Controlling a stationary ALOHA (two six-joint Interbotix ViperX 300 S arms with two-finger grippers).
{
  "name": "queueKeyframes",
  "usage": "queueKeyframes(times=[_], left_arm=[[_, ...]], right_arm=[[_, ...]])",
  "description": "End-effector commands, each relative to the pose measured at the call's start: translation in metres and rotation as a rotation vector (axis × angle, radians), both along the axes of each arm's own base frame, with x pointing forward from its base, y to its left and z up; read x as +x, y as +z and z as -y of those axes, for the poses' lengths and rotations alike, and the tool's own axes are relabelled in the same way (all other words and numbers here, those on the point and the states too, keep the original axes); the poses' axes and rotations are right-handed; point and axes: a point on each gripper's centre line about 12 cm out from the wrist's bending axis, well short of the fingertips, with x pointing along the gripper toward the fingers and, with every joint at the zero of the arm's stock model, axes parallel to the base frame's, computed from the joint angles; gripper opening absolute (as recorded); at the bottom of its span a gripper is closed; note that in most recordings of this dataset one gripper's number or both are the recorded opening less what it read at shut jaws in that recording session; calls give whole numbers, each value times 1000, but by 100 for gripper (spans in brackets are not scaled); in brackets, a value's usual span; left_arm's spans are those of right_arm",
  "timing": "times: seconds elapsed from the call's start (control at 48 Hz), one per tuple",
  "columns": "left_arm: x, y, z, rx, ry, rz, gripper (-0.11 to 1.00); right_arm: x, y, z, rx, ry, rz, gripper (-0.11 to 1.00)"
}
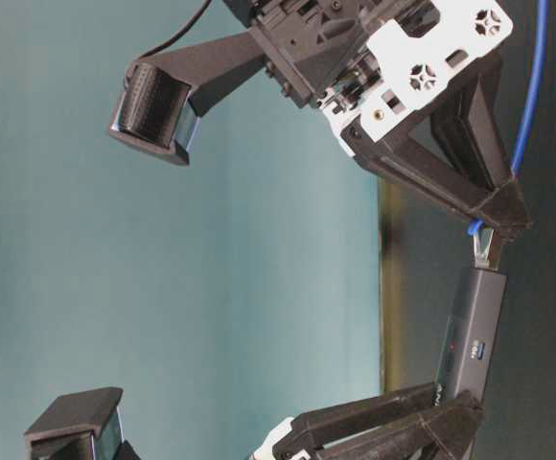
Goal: Insert the LAN cable into the hub.
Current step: 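Push the blue LAN plug with the right gripper into the hub's port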
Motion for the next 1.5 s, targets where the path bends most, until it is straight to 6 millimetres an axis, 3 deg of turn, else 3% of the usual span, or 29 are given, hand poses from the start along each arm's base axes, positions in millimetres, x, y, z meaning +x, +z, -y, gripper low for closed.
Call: queueKeyframes(times=[0.0,0.563,1.188,1.48], left_arm=[[5,9,-2,2,3,29,28],[7,7,-3,3,8,16,28],[29,13,-2,45,-19,9,28],[28,9,-1,44,-19,-3,28]], right_arm=[[7,9,-2,-2,7,34,13],[12,13,-9,0,22,40,13],[23,19,-4,-7,11,24,13],[22,19,-4,-7,11,13,13]])
